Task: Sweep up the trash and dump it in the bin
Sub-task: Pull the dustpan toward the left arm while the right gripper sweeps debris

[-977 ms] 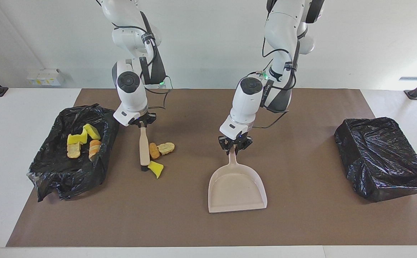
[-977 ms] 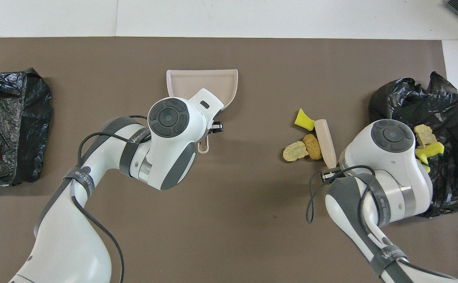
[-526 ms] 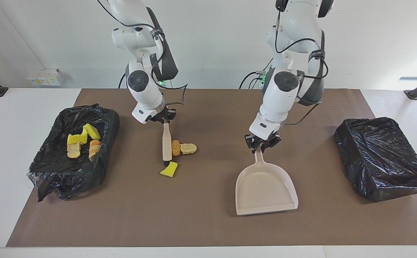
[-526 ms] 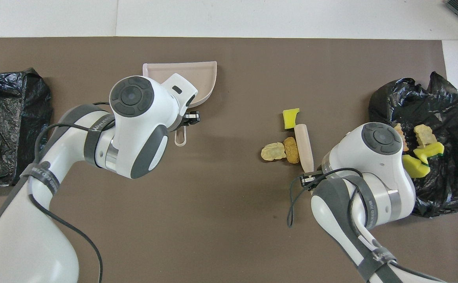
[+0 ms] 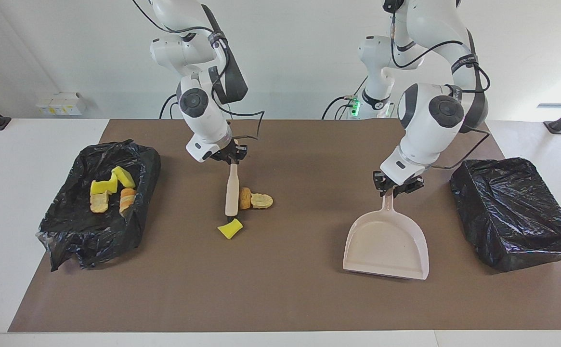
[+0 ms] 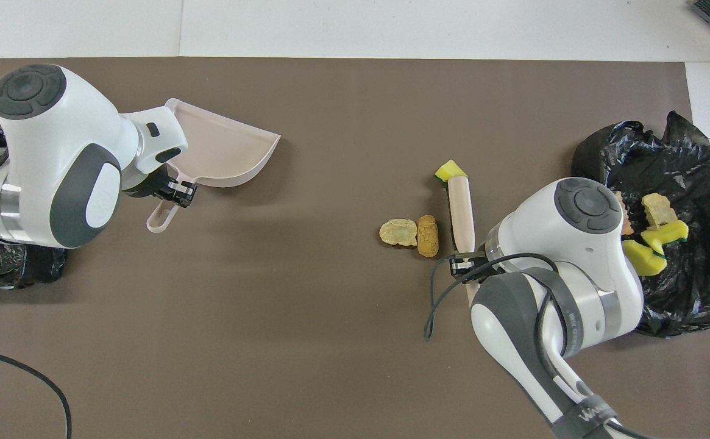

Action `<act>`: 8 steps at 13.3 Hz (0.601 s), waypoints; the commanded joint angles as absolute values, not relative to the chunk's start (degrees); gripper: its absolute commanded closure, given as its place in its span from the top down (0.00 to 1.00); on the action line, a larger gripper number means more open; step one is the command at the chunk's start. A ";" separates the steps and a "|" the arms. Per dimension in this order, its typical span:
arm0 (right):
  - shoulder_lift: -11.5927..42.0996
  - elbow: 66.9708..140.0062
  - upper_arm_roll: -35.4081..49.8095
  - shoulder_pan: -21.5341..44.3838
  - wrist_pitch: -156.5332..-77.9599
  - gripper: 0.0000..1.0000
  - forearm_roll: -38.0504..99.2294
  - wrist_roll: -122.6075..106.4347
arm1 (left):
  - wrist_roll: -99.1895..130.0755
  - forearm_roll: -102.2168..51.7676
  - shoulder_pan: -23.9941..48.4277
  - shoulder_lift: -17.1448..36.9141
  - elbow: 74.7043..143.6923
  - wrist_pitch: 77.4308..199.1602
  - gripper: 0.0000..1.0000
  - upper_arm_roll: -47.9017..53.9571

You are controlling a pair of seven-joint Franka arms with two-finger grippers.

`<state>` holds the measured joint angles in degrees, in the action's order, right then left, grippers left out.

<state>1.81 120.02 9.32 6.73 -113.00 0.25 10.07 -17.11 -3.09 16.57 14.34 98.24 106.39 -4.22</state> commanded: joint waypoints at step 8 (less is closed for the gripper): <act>15.28 106.27 9.93 2.72 -115.93 0.00 -28.29 -8.09 | -64.46 5.79 16.96 12.57 100.54 104.06 0.00 -3.25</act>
<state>10.89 110.95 9.24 2.91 -116.14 -25.60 -6.56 -55.90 4.02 16.56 14.23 98.40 104.48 -3.62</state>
